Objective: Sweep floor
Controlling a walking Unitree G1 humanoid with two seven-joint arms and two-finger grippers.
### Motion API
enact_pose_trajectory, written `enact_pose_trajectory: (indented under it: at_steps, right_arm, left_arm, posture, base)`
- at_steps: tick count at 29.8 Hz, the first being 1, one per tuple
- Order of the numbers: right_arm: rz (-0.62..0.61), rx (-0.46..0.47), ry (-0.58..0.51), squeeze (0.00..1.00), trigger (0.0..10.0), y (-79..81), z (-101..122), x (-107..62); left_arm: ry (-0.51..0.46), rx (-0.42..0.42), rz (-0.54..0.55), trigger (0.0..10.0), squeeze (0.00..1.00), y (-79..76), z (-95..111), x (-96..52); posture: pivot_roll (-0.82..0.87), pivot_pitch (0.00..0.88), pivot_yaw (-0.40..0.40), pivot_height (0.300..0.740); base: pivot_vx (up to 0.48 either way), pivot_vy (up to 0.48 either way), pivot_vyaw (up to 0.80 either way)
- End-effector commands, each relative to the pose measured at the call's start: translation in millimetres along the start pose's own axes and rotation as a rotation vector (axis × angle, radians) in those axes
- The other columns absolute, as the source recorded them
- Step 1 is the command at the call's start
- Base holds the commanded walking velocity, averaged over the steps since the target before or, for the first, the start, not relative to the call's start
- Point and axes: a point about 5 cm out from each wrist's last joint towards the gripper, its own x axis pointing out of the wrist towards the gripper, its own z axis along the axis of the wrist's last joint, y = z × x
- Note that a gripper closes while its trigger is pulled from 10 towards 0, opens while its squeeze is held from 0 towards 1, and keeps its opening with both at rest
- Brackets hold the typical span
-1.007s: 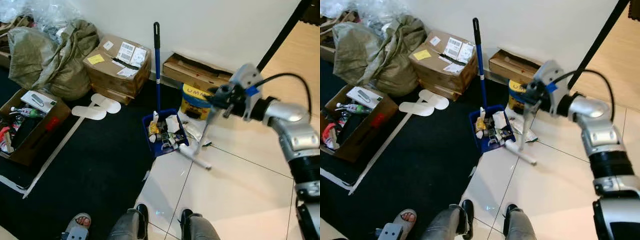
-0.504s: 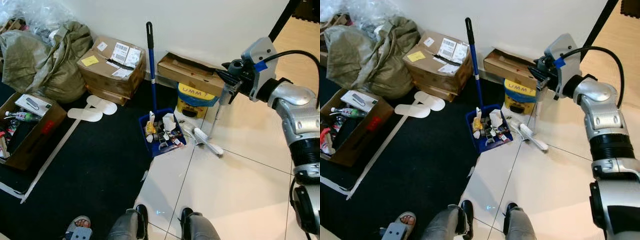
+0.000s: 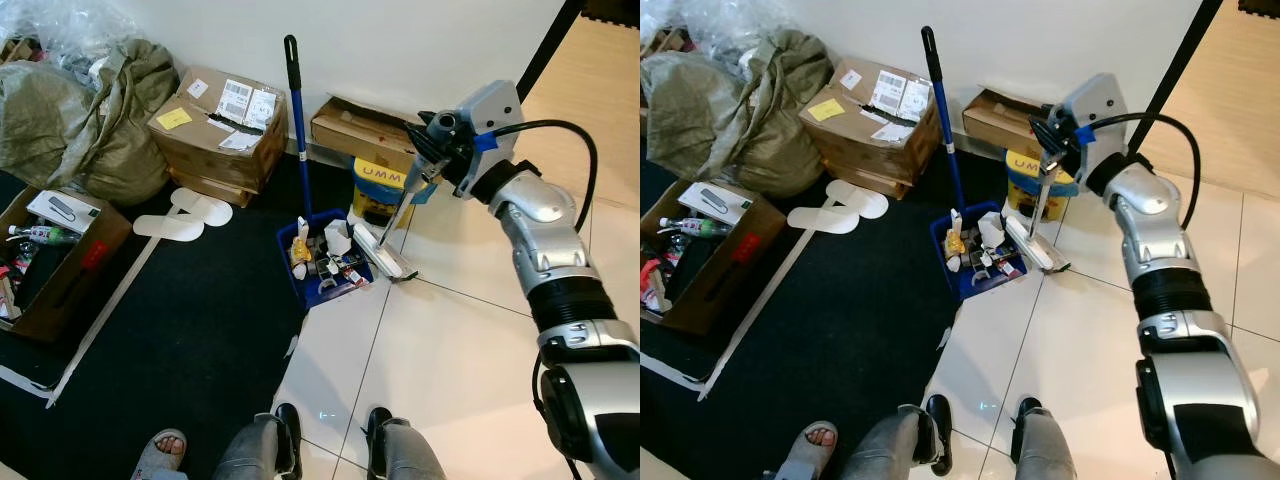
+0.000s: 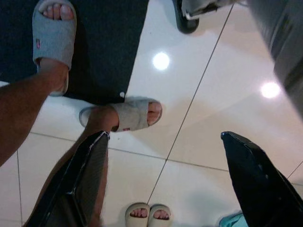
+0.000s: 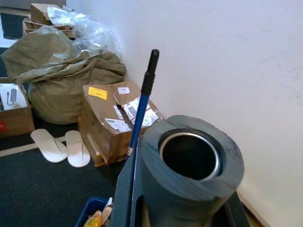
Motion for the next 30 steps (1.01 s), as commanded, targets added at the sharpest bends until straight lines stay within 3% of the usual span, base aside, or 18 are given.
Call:
enact_pose_trajectory:
  at_steps: [1, 2, 4, 5, 12, 16, 17, 22, 25, 29, 30]
  right_arm:
    - [0.022, -0.041, -0.054, 0.00, 10.0, 5.7, 8, 5.2]
    - [0.067, -0.049, -0.072, 0.00, 10.0, 19.1, 5, 6.2]
    - [0.067, -0.049, -0.072, 0.00, 10.0, 19.1, 5, 6.2]
    - [0.143, -0.090, -0.096, 0.00, 10.0, 41.3, 2, 6.7]
    - [0.157, -0.136, -0.119, 0.00, 10.0, 49.1, 1, 8.5]
    - [0.194, -0.164, -0.149, 0.00, 10.0, 67.6, -6, 4.5]
    - [0.229, -0.191, -0.163, 0.00, 10.0, 79.1, -9, 1.9]
    - [0.290, -0.260, -0.170, 0.00, 10.0, 92.4, -13, -1.4]
    - [0.386, -0.292, -0.097, 0.00, 10.0, 99.4, -26, -9.5]
    - [0.431, -0.261, -0.022, 0.00, 10.0, 102.6, -39, -17.7]
    - [0.509, -0.269, 0.060, 0.00, 10.0, 105.3, -52, -29.9]
  left_arm:
    - [0.064, -0.006, 0.008, 10.0, 0.00, 2.9, -21, -8.4]
    - [0.065, -0.006, 0.010, 10.0, 0.00, 5.5, -22, -9.9]
    - [0.065, -0.006, 0.010, 10.0, 0.00, 5.5, -22, -9.9]
    - [0.063, -0.006, 0.016, 10.0, 0.00, 15.5, -23, -13.7]
    - [0.062, -0.007, 0.025, 10.0, 0.00, 28.0, -23, -18.7]
    - [0.062, -0.010, 0.035, 10.0, 0.00, 38.6, -25, -24.0]
    - [0.063, -0.010, 0.038, 10.0, 0.00, 42.0, -26, -26.1]
    - [0.065, -0.010, 0.037, 10.0, 0.00, 43.2, -28, -27.4]
    - [0.059, -0.011, 0.032, 10.0, 0.00, 41.7, -27, -26.8]
    - [0.055, -0.014, 0.030, 10.0, 0.00, 41.2, -26, -25.9]
    - [0.053, -0.015, 0.027, 10.0, 0.00, 40.6, -24, -24.7]
  posture:
    - [0.00, 0.420, 0.087, 0.740]
    - [0.01, 0.423, 0.089, 0.740]
    - [0.01, 0.423, 0.089, 0.740]
    - [0.02, 0.428, 0.091, 0.740]
    - [0.01, 0.430, 0.090, 0.740]
    - [0.01, 0.434, 0.089, 0.740]
    - [0.02, 0.434, 0.090, 0.740]
    - [0.01, 0.432, 0.089, 0.740]
    - [0.01, 0.425, 0.077, 0.740]
    - [0.00, 0.413, 0.072, 0.740]
    - [-0.01, 0.398, 0.067, 0.740]
  base:
    - [0.000, 0.000, 0.00]
    - [0.000, 0.000, 0.00]
    - [0.000, 0.000, 0.00]
    - [0.000, 0.000, 0.00]
    - [0.000, 0.000, 0.00]
    - [0.000, 0.000, 0.00]
    - [0.000, 0.000, 0.00]
    - [0.000, 0.000, 0.00]
    - [0.000, 0.000, 0.00]
    - [0.000, 0.000, 0.00]
    - [0.000, 0.000, 0.00]
